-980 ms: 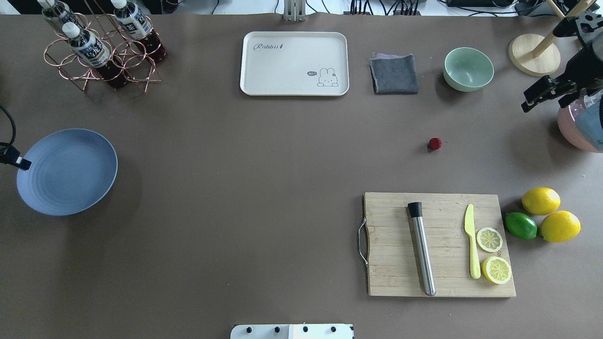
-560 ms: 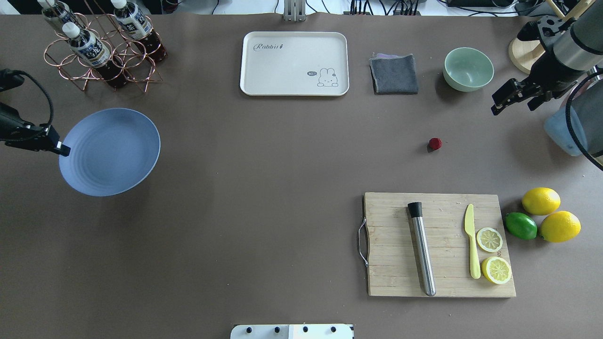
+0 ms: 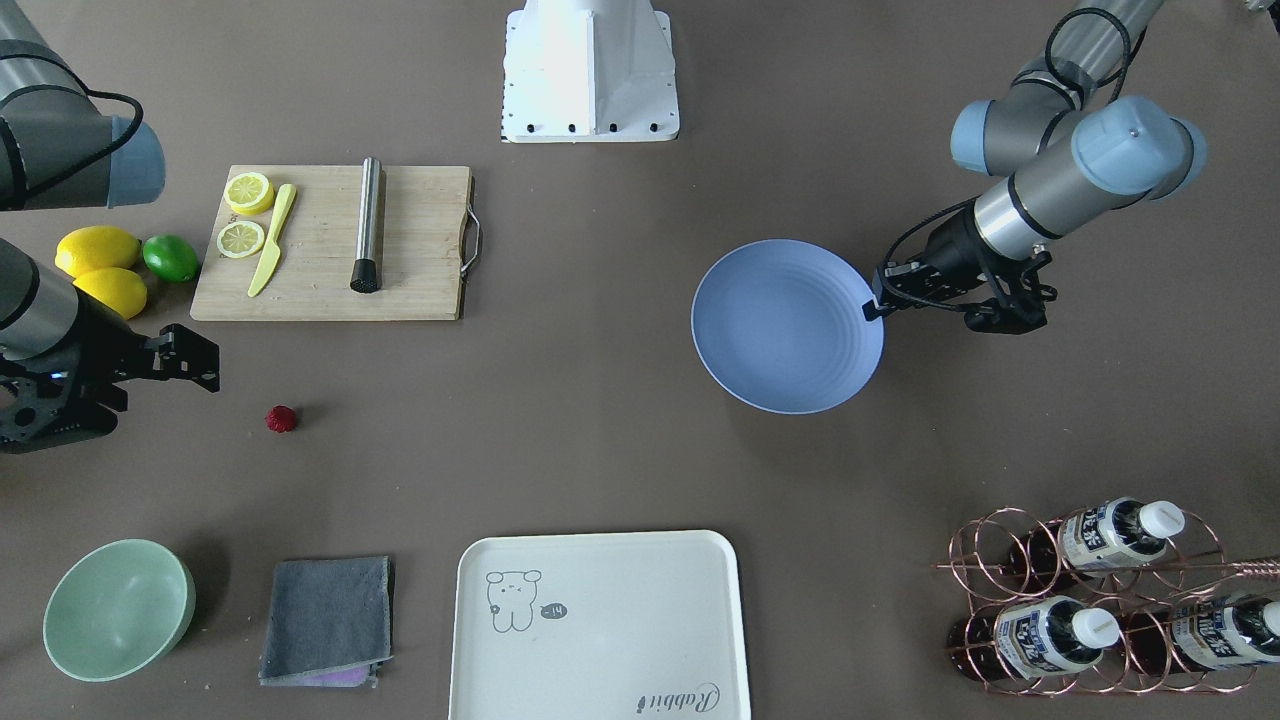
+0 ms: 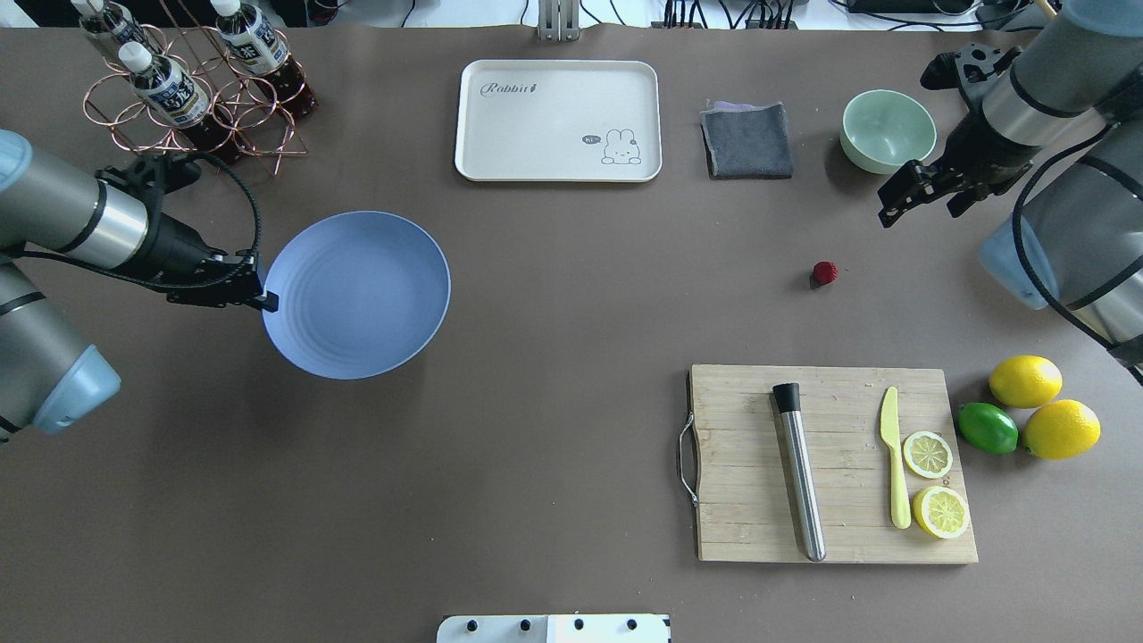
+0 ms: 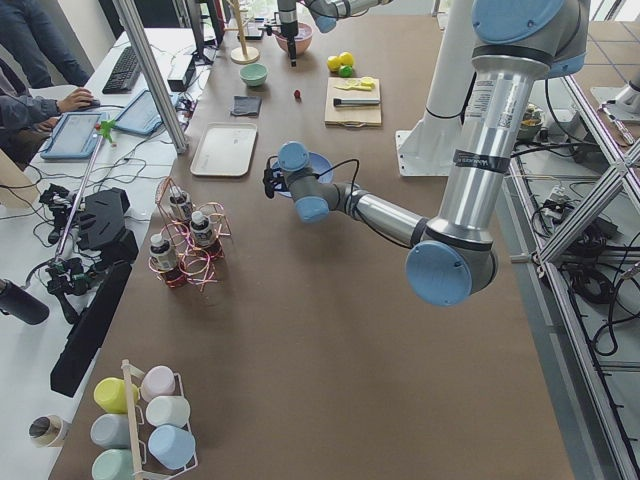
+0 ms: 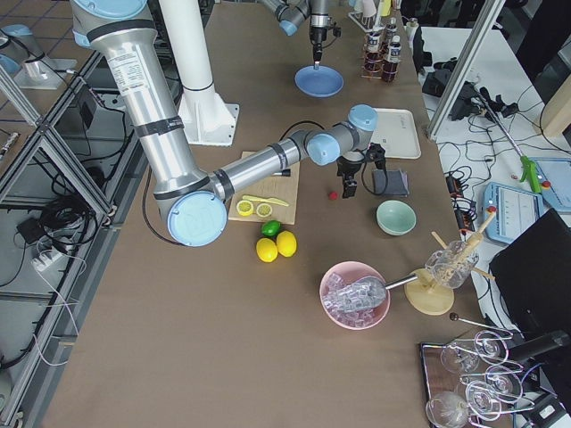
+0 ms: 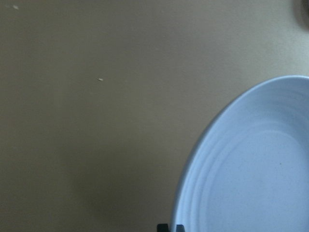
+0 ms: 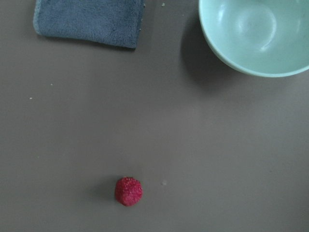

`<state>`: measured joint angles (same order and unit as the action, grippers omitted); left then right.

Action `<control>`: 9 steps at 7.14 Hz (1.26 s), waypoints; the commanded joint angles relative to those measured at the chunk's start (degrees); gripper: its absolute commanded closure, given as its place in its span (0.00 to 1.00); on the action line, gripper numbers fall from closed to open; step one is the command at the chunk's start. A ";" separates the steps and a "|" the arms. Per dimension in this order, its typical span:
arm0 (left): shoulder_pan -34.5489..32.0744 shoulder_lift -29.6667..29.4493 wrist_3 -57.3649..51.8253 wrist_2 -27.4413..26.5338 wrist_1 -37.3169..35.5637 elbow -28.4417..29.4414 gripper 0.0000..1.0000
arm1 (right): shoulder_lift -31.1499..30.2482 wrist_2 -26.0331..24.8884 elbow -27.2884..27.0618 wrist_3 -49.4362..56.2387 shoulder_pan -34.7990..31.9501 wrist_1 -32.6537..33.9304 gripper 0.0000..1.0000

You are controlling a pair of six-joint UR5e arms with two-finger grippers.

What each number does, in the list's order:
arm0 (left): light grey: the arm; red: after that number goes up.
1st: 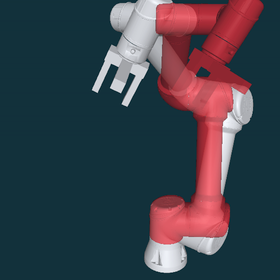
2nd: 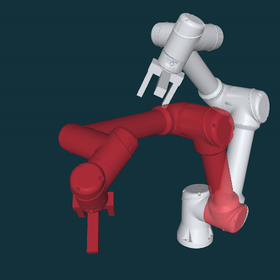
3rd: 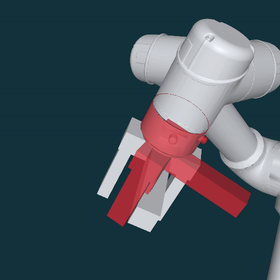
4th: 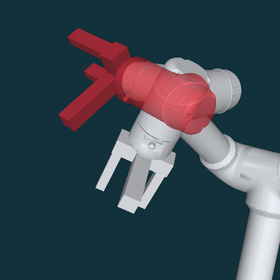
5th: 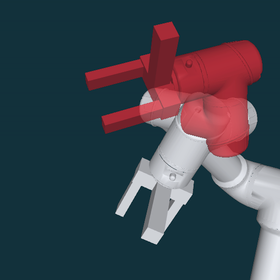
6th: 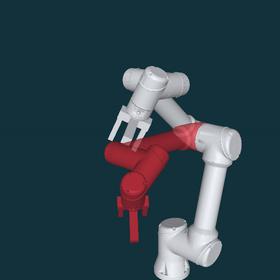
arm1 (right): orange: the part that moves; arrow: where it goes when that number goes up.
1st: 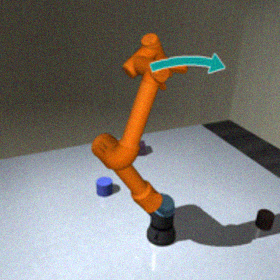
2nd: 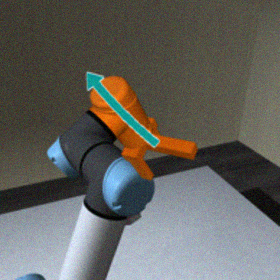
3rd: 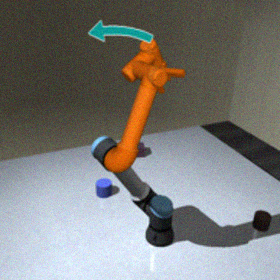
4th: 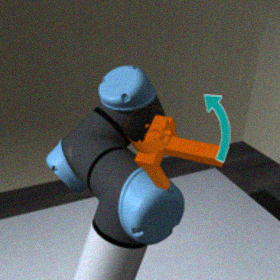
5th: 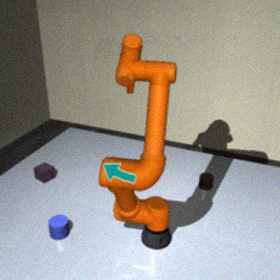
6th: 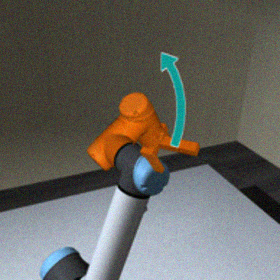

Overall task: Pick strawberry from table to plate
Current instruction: 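Push the blue plate inward with the left gripper while the right gripper descends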

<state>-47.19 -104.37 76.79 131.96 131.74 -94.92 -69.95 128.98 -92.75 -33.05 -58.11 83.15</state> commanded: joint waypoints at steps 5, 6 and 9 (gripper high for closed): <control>10.62 -6.38 9.69 -11.28 -3.94 -2.64 1.00 | 1.13 -4.15 9.34 -13.08 8.35 -16.17 0.06; 10.71 -6.55 9.78 -11.38 -3.94 -2.55 1.00 | 1.04 -4.78 9.60 -12.83 8.72 -16.44 0.10; 13.08 -6.64 9.86 -13.12 -3.94 -2.46 1.00 | 1.13 -5.83 9.61 -12.91 9.42 -16.44 0.23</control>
<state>-35.26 -110.98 86.59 119.85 127.77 -97.40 -68.90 123.86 -83.16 -45.86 -49.12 66.72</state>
